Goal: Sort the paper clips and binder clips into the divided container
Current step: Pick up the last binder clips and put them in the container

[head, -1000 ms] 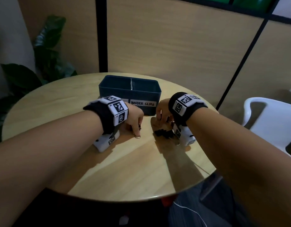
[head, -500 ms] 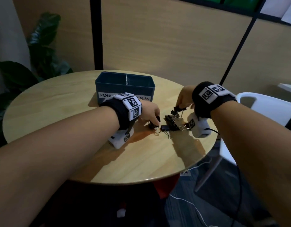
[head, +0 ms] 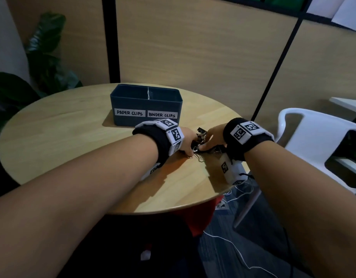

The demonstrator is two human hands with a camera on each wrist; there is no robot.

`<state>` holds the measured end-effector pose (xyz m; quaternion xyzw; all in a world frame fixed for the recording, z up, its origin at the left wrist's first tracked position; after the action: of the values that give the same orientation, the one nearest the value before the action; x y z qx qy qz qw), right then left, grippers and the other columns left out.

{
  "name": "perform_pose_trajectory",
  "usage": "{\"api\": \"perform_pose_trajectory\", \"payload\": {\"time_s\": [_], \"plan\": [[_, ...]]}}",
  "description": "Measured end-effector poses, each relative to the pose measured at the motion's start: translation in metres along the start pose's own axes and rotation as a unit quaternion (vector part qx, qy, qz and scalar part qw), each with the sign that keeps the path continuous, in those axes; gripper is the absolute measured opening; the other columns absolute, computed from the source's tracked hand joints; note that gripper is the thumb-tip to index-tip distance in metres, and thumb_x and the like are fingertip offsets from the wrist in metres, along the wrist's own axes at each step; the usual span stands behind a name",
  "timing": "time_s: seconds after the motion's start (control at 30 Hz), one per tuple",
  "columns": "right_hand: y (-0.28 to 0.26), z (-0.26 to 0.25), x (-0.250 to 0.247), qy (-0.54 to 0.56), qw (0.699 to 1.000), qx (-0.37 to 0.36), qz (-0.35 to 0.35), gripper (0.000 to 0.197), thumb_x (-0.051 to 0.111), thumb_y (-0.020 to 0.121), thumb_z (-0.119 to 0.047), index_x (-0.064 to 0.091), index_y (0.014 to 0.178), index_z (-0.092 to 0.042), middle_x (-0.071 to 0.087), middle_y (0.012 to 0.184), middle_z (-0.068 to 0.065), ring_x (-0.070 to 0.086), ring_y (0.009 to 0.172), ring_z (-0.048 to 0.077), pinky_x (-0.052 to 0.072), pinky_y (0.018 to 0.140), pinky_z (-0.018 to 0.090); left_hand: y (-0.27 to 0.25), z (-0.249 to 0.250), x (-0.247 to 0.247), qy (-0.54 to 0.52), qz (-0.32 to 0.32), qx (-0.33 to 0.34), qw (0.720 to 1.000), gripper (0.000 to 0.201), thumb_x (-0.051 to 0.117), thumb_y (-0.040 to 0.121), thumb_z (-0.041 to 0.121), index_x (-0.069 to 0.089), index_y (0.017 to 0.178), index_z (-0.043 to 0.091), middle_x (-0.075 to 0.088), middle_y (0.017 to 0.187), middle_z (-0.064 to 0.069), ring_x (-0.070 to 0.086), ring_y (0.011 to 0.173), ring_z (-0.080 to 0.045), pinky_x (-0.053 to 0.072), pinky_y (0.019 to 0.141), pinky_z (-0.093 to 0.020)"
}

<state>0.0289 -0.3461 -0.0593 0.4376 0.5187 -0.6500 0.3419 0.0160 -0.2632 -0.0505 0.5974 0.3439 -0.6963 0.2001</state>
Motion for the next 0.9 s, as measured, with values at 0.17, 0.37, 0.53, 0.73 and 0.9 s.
{"api": "perform_pose_trajectory", "payload": {"time_s": [0.17,0.37,0.53,0.73,0.9], "plan": [[-0.021,-0.032,-0.002,0.029,0.999,-0.036,-0.025,0.04,0.062,0.087,-0.027,0.06,0.125,-0.015,0.065,0.12,0.008,0.062,0.102,0.024,0.049,0.088,0.03,-0.003,-0.021,-0.001,0.028,0.002,-0.026,0.999,0.046,0.066,0.084,0.015,0.055,0.129,0.009,0.062,0.119,-0.008,0.059,0.108,-0.026,0.047,0.088,-0.032],[-0.019,-0.054,0.002,0.065,0.994,-0.064,-0.053,0.041,0.056,0.091,-0.017,0.051,0.132,-0.021,0.062,0.119,0.009,0.061,0.089,0.023,0.051,0.075,0.028,-0.01,-0.031,0.002,-0.009,0.004,-0.039,0.999,0.044,0.069,0.083,0.026,0.061,0.123,0.009,0.064,0.11,-0.008,0.06,0.102,-0.024,0.043,0.081,-0.027],[-0.019,-0.051,-0.004,0.089,0.993,-0.069,-0.022,0.053,0.066,0.085,-0.019,0.048,0.135,-0.018,0.053,0.132,0.01,0.054,0.119,0.031,0.047,0.099,0.043,-0.013,-0.054,0.005,-0.011,-0.006,-0.078,0.997,0.041,0.07,0.079,0.011,0.064,0.119,0.006,0.06,0.1,-0.006,0.053,0.087,-0.02,0.045,0.071,-0.027],[-0.013,-0.043,-0.011,0.118,0.99,-0.074,0.005,0.052,0.07,0.081,-0.016,0.051,0.13,-0.014,0.056,0.129,0.013,0.056,0.115,0.034,0.049,0.098,0.046,-0.02,-0.073,-0.002,-0.049,0.008,-0.071,0.996,0.043,0.068,0.082,0.009,0.062,0.125,0.009,0.063,0.121,-0.009,0.056,0.096,-0.021,0.049,0.078,-0.027],[-0.01,-0.04,-0.023,0.188,0.979,-0.085,0.003,0.032,0.068,0.081,-0.006,0.059,0.112,-0.009,0.06,0.113,0.015,0.063,0.105,0.038,0.056,0.087,0.047,-0.024,-0.093,-0.028,-0.203,0.024,-0.078,0.976,0.034,0.067,0.083,0.003,0.064,0.117,0.005,0.067,0.112,-0.014,0.065,0.083,-0.021,0.056,0.074,-0.026]]}}
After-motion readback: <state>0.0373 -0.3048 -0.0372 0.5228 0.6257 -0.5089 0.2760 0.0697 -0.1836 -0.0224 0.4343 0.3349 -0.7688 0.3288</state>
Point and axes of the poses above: each hand's wrist, its own y-axis towards the middle knuckle, its own x-axis out of the palm, z = x × y, the point moved 10 cm from there along y, towards the middle knuckle
